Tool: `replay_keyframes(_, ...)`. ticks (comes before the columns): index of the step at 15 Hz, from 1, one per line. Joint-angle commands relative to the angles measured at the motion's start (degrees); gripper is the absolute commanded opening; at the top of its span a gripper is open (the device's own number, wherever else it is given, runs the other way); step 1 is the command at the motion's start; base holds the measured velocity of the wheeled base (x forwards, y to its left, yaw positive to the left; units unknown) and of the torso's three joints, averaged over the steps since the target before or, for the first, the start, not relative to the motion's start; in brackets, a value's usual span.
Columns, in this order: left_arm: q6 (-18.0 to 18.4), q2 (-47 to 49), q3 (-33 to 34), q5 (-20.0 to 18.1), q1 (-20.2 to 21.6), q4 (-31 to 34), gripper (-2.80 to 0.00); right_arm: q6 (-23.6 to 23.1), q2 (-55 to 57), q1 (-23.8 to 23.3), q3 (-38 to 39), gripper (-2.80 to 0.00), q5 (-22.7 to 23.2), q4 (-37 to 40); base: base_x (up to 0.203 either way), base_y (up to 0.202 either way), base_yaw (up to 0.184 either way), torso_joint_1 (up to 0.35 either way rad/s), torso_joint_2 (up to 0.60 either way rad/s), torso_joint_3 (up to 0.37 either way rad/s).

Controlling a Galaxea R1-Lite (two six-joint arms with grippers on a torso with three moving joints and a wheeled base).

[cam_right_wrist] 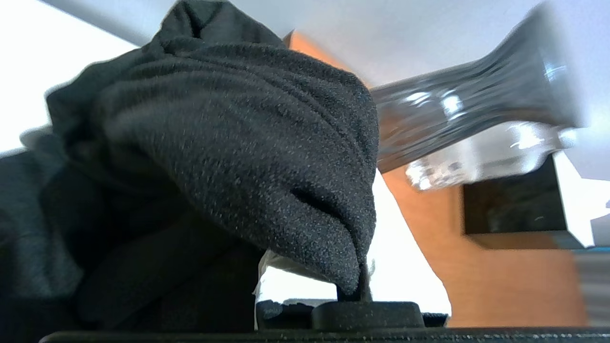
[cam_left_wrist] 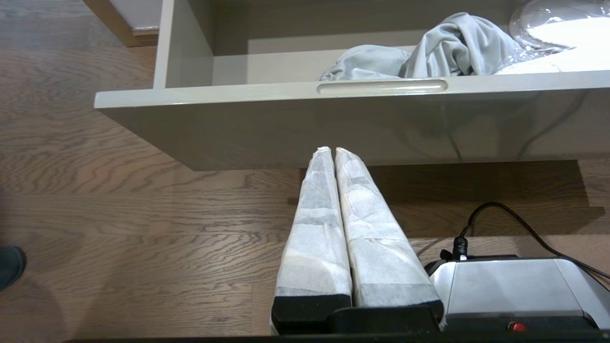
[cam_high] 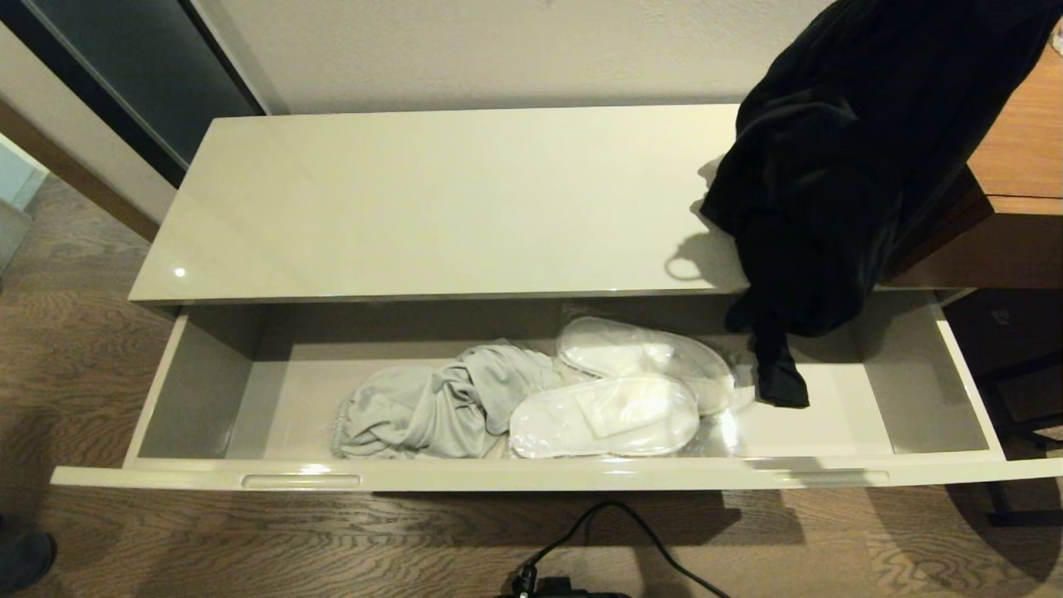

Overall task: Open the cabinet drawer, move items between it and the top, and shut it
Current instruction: Place the T-shirt on the table

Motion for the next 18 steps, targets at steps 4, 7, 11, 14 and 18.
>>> replay_keyframes(4, 0.01, 0.09, 0.0, 0.01, 0.02, 0.0, -2.8, -1.39, -2.94, 0.19, -0.04, -2.8, -0.24, -1.34, 0.0, 0.0, 0.0, 0.0, 0.0, 0.0)
replay_keyframes(7, 0.06, 0.09, 0.0, 0.01, 0.02, 0.0, -2.8, -3.59, -5.41, 2.04, -0.04, -2.8, -0.32, -1.28, 0.0, 0.0, 0.0, 0.0, 0.0, 0.0)
replay_keyframes(11, 0.01, 0.09, 0.0, 0.01, 0.02, 0.0, -2.8, -5.88, -6.8, 2.3, -0.04, -2.8, 0.2, -1.16, 0.0, 0.0, 0.0, 0.0, 0.0, 0.0)
replay_keyframes(14, 0.01, 0.09, 0.0, 0.01, 0.02, 0.0, -2.8, -5.88, -4.63, 2.22, -0.04, -2.8, 0.16, -1.54, 0.0, 0.0, 0.0, 0.0, 0.0, 0.0)
replay_keyframes(18, 0.01, 0.09, 0.0, 0.01, 0.02, 0.0, -2.8, -5.88, 1.5, 0.35, 0.03, -2.8, -0.06, -5.7, 0.0, 0.0, 0.0, 0.0, 0.0, 0.0)
